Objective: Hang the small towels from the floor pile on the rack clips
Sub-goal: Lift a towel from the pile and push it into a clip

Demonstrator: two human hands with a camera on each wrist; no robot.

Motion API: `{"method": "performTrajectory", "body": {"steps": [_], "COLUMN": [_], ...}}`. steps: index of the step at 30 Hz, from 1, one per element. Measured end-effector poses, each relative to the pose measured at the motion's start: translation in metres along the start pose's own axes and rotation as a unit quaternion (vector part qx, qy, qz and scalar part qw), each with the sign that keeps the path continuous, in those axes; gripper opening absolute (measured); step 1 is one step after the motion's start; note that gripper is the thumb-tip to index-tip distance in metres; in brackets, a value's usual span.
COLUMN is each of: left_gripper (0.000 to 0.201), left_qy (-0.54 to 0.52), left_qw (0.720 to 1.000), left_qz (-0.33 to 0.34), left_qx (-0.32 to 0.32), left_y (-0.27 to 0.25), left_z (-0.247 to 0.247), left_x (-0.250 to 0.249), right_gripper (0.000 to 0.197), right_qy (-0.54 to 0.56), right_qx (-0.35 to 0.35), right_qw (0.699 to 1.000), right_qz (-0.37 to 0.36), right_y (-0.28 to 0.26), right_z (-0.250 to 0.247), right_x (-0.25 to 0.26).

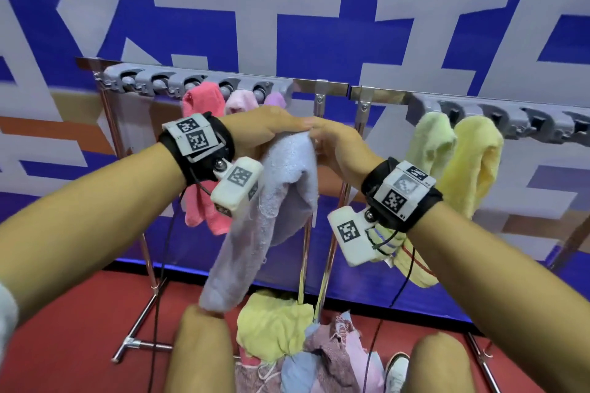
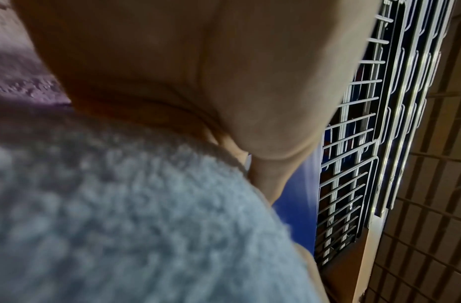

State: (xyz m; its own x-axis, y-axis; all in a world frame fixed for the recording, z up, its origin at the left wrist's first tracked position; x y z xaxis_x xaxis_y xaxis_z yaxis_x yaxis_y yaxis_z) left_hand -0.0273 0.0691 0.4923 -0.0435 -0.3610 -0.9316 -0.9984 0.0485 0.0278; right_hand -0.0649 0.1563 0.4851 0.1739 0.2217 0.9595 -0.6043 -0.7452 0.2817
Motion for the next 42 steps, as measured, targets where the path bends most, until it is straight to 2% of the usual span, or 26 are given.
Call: {"method": "performTrajectory", "body": {"steps": [3,5,6,9,10,12,15,18,23,25,28,31,35,38,42], "left_gripper": [0.037,0.055,0.056,0.028,0.038,0.056,0.068,0.064,0.035,0.055,0.054,0.025,0.018,0.031,0.031], "left_qy": [0.033,0.031,0.032,0.031,0.026,0.016,-0.015,-0.027,-0.001,-0.003,-0.018,-0.017,-0.017,-0.03,-0.078], "left_qw": [0.999,0.999,0.999,0.999,0.999,0.998,0.998,0.997,0.997,0.999,0.999,0.998,0.997,0.996,0.992], "left_qz": [-0.005,-0.018,-0.022,-0.02,-0.015,0.002,0.02,0.039,0.053,0.035,0.036,0.034,0.011,0.015,0.062], "left_qx": [0.013,-0.005,-0.009,0.024,0.035,0.053,0.053,0.053,0.052,0.037,0.02,0.046,0.076,0.086,0.073], "left_y": [-0.006,-0.005,-0.005,-0.004,-0.005,-0.005,-0.007,0.0,0.012,0.014,0.015,0.016,0.02,0.029,0.04], "left_z": [-0.003,-0.009,-0.01,-0.006,-0.003,0.005,0.009,0.013,0.021,0.015,0.011,0.015,0.029,0.041,0.062], "left_x": [0.009,0.019,0.023,0.034,0.036,0.038,0.028,0.014,-0.001,0.006,0.014,0.017,0.023,0.018,-0.006], "right_gripper": [0.047,0.028,0.021,0.043,0.042,0.025,0.005,0.002,0.023,0.028,0.019,0.028,0.028,0.011,0.023], "right_qy": [-0.026,-0.027,-0.031,-0.073,-0.064,-0.031,-0.007,-0.04,-0.068,-0.1,-0.133,-0.101,-0.033,-0.028,-0.021], "right_qx": [0.039,0.014,-0.006,-0.071,-0.094,-0.117,-0.083,-0.06,-0.049,-0.056,-0.038,-0.029,-0.066,-0.069,-0.039], "right_qw": [0.998,0.998,0.998,0.995,0.993,0.993,0.997,0.997,0.996,0.993,0.99,0.994,0.996,0.997,0.997], "right_qz": [0.038,0.054,0.048,-0.002,-0.014,-0.017,-0.004,-0.014,0.019,0.026,0.04,0.037,0.042,0.025,0.06], "right_y": [0.003,0.002,0.0,0.001,0.0,-0.005,-0.012,-0.013,-0.005,-0.004,-0.004,-0.007,-0.015,-0.022,-0.04], "right_z": [0.006,0.001,-0.003,-0.027,-0.036,-0.05,-0.057,-0.048,-0.031,-0.037,-0.043,-0.045,-0.05,-0.062,-0.082], "right_x": [-0.011,-0.013,-0.009,0.005,0.009,0.013,0.015,0.018,0.018,0.018,0.014,0.012,0.007,0.009,0.014]}}
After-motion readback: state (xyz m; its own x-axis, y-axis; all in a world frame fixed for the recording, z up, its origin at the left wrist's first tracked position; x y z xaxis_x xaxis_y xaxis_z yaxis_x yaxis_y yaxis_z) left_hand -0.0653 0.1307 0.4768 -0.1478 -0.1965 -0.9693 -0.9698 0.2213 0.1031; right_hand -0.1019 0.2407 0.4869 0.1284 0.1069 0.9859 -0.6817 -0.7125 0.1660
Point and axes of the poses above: each hand's wrist, its own y-axis towards the middle knuckle, its own z-axis out of the palm, x = y × z, the point moved 8 cm from there along y, towards the middle knuckle, and after that the axes turned 9 degrees about y, right-handed, at the moved point
